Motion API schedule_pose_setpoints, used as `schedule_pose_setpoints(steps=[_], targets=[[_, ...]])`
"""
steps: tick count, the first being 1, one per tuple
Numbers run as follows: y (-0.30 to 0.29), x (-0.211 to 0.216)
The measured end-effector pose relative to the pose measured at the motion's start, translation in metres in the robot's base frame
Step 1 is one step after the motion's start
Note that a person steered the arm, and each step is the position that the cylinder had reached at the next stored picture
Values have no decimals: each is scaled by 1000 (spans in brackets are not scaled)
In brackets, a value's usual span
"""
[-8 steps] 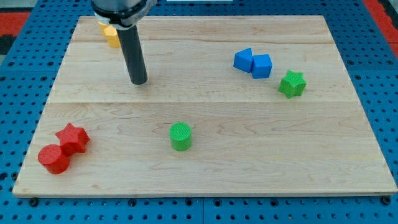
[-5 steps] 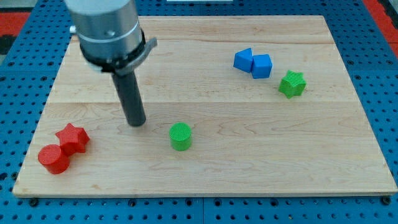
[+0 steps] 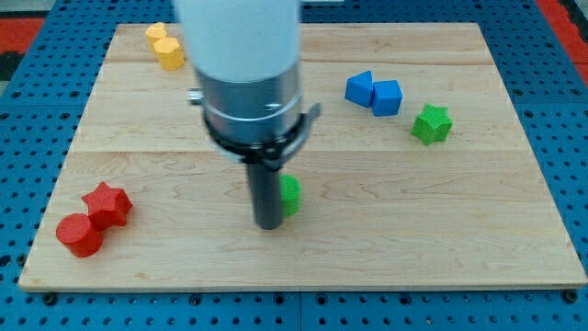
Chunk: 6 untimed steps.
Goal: Push the green circle closer to the green star
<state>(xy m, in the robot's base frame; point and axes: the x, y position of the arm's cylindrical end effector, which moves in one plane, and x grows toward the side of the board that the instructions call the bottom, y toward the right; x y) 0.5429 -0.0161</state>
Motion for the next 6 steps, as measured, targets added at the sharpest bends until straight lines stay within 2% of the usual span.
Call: schedule_pose_setpoints(steps=[1,2,3,4,6], targets=[[31,-13],[34,-27],[31,-19],[-4,-11],[-9,-35]])
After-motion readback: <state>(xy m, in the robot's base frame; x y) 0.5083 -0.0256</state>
